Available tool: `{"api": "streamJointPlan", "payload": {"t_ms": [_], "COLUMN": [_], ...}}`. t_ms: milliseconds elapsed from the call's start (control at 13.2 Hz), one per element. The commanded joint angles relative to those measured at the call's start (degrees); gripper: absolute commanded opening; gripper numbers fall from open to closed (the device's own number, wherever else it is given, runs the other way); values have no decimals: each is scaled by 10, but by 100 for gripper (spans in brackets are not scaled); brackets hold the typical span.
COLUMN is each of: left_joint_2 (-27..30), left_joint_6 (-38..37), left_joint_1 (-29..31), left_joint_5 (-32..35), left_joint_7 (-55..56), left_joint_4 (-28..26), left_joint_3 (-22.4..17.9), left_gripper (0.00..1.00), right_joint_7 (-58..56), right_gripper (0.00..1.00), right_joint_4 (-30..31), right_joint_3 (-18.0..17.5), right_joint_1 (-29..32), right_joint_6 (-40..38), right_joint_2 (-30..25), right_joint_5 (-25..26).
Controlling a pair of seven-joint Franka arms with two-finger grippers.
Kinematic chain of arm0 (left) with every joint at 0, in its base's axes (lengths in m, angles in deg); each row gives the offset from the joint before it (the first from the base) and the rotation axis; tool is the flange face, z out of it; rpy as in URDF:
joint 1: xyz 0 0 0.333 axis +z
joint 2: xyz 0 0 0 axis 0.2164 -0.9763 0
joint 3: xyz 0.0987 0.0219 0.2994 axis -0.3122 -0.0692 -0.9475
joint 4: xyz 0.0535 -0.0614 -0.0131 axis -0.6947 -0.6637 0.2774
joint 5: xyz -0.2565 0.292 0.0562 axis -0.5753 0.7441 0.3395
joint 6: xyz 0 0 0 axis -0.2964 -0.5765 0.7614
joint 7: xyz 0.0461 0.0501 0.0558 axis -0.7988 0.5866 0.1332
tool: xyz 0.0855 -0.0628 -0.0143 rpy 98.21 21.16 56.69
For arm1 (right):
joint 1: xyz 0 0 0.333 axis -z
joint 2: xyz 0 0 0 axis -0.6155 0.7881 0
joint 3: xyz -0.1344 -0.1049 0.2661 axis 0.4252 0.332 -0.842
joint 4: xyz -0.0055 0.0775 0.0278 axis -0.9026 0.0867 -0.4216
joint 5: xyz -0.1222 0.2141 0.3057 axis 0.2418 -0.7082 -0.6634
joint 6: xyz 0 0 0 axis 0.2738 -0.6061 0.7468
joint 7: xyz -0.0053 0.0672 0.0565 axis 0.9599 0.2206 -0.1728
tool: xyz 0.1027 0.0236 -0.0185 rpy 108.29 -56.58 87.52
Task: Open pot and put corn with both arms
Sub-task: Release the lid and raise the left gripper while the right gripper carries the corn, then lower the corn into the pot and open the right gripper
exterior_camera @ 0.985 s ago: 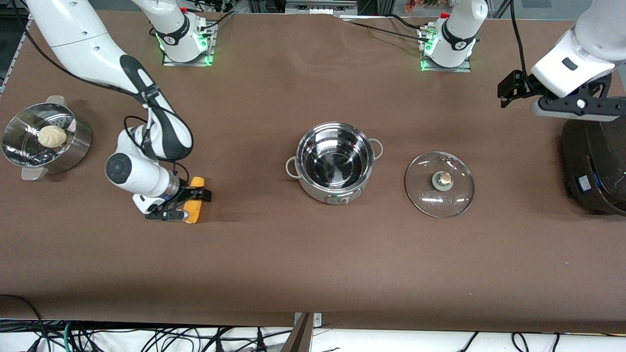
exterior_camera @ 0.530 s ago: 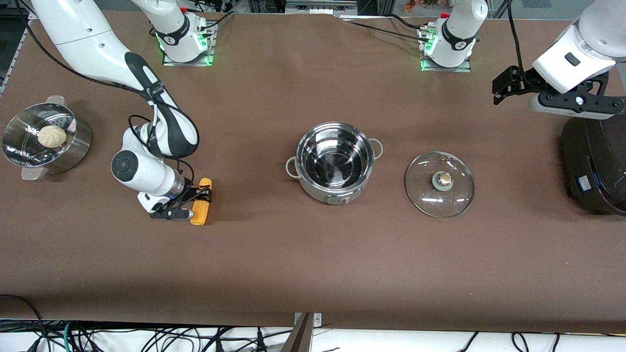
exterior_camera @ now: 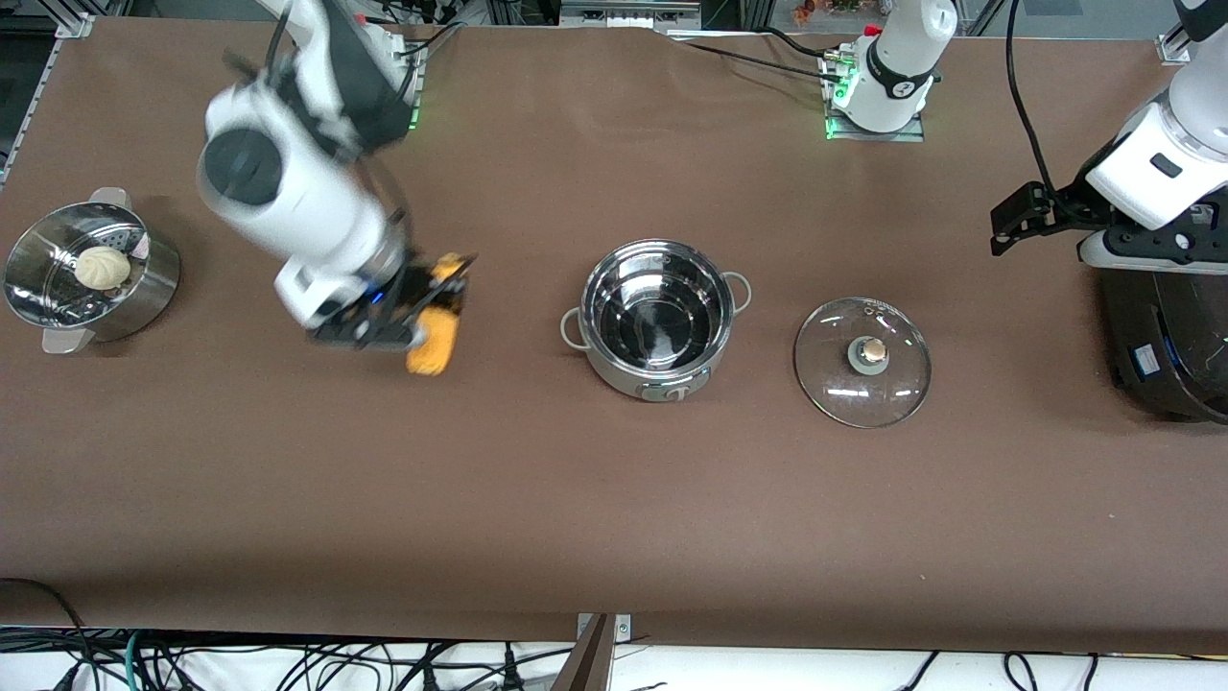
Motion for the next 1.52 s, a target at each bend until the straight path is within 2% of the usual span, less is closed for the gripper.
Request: {"api": "streamJointPlan", "payload": {"t_ms": [0,152,227,379,530,682,758,833,1061,1212,1439], "left_joint_2": [11,9,10,10,11,10,11,11,10,10,10], "left_joint_6": [-2,-15,-17,-17,-17,-17,-18,-19,-22,-22,-22], "left_joint_1": [-3,2,6,6,6,3,3,4,4,4,4], "left_joint_5": [-1,0,0,0,0,0,0,0,0,0,0], "left_joint_7": [-2,-2,-3,-3,-2,-3,-3,-3,-3,-3,-6], "left_joint_4": [-7,-2,-3,-1,-1,0,0,0,0,0,1], "left_joint_3": [-9,-10,-10,-9,-4,-2,-2,-3,-3,-3,-4], "left_gripper": [100,100,100,100,100,100,100,100,100,100,100], "right_joint_7": [105,180,200,217,218,219,220,222,217,208,106], "right_gripper": [0,0,0,0,0,0,28,99,100,100,100], "right_joint_4": [-130,-197,-218,-226,-226,-226,-225,-222,-227,-247,-252], "right_joint_3": [5,10,12,27,52,57,57,58,60,60,57], "right_joint_1": [-106,-168,-191,-222,-246,-251,-253,-255,-259,-252,-158], "right_joint_6": [-11,10,26,76,106,115,115,115,83,-16,-123], "right_joint_2": [121,197,231,276,303,319,323,324,315,273,186], "right_joint_5": [52,105,115,142,143,143,144,148,168,183,179]}}
